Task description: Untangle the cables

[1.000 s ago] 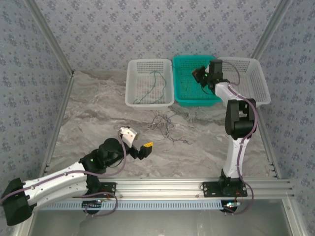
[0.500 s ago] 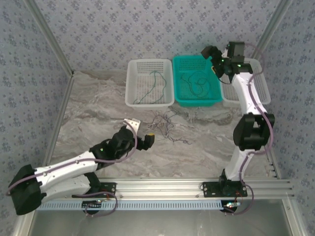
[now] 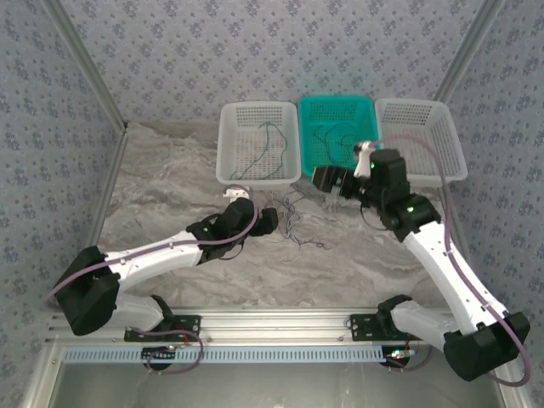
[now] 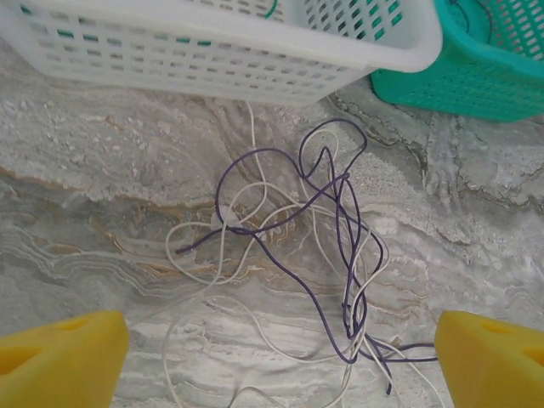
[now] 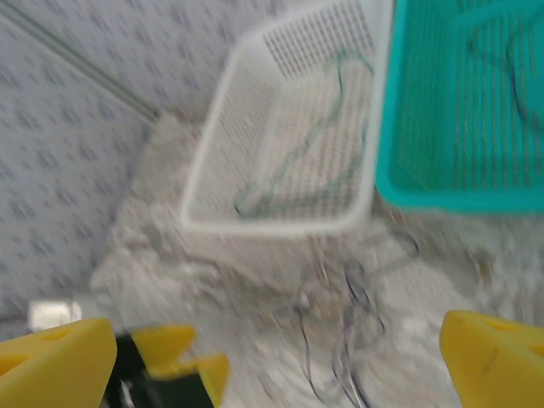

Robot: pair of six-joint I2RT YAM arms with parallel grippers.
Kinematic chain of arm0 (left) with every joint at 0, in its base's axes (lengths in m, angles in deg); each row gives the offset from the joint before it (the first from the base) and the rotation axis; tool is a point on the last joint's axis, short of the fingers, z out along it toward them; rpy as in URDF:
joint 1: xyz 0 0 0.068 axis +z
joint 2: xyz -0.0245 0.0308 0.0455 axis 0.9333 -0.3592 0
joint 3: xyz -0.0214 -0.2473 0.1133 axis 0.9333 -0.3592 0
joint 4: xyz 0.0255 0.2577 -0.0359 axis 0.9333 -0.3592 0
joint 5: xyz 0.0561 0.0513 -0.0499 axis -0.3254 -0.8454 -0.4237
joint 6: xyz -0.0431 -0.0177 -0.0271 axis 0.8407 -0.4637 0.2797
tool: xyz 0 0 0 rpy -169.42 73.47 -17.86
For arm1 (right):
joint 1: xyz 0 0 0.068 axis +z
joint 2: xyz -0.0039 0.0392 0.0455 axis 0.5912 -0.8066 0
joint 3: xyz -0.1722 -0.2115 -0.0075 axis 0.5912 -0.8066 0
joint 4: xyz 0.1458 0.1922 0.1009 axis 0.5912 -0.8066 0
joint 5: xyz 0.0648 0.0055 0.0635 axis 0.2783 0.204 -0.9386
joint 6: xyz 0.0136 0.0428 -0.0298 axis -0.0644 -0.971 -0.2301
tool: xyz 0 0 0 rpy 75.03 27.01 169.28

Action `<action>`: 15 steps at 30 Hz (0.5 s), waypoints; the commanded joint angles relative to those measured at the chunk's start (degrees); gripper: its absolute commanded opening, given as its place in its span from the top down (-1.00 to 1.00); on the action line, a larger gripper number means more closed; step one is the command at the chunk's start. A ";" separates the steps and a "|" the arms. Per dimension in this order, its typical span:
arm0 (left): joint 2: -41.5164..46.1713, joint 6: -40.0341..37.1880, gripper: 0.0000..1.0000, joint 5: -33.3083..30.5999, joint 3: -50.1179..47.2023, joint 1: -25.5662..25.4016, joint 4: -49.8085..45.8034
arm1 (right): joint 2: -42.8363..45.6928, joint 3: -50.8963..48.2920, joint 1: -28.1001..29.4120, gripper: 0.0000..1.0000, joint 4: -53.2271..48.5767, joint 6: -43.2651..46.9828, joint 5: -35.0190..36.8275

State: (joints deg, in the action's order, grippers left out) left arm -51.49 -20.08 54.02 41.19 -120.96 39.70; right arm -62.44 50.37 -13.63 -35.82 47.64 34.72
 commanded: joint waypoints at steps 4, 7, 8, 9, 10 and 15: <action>0.32 2.24 -0.77 0.75 -0.53 1.03 1.10 | -11.85 -3.22 8.78 -0.85 -1.37 2.04 -6.40; 0.18 1.98 -0.77 1.42 -0.70 1.21 2.00 | -18.45 -2.17 10.30 -0.70 0.87 -4.30 1.58; 0.25 1.86 -0.78 1.84 -0.56 1.19 2.25 | -20.62 -2.87 9.87 -0.66 4.09 -6.89 1.48; 0.30 1.91 -0.78 2.26 -0.44 1.21 2.32 | -22.79 -3.62 9.57 -0.60 7.92 -8.60 0.78; 0.32 1.86 -0.78 2.55 -0.37 1.13 2.17 | -24.73 -3.68 9.51 -0.53 9.72 -9.75 1.05; 2.07 3.15 -0.78 2.15 -2.32 1.07 1.69 | -34.23 -1.70 9.84 -0.21 11.45 -10.45 2.71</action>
State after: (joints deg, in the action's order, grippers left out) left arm -51.34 -18.18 55.98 40.67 -119.95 40.31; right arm -93.48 46.94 -3.90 -27.31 39.37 35.50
